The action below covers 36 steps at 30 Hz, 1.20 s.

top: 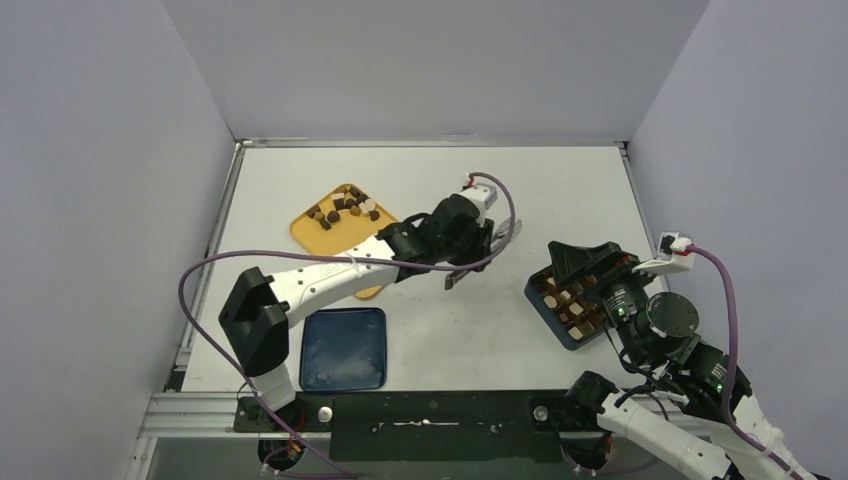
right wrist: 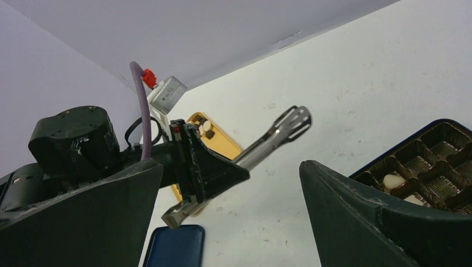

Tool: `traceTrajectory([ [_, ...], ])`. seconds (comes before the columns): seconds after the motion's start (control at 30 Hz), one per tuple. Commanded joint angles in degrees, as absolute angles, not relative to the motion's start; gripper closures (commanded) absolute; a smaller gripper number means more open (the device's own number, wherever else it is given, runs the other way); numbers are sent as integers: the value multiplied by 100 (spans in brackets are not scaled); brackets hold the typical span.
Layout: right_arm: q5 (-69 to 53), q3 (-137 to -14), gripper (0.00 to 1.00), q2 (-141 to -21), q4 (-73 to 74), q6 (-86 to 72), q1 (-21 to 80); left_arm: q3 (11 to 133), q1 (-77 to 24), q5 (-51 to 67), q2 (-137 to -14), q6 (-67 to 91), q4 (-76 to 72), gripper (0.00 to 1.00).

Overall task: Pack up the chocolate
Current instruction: Place the fake chocolate in the packing box, then pick up the fake chocolate from the plate.

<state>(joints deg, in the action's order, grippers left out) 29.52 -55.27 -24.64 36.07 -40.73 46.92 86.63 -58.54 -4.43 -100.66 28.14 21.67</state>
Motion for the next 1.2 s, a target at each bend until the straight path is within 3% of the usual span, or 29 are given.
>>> traceTrajectory([
  [0.0,2892,-5521,0,-2498,3335,-4016,4671,8161,-5244,-867,-9401,2885,2480,66],
  [0.43,2730,-5377,0,-2591,3156,-3999,4676,7457,-2810,-1366,-8233,2488,3777,65],
  [0.7,2796,-5372,0,-2770,3167,-3903,4678,7040,-2098,-1759,-8157,2303,3972,65],
  [1.17,2828,-5396,0,-2862,3226,-3907,4683,6543,-1223,-605,-8321,2191,3590,65],
])
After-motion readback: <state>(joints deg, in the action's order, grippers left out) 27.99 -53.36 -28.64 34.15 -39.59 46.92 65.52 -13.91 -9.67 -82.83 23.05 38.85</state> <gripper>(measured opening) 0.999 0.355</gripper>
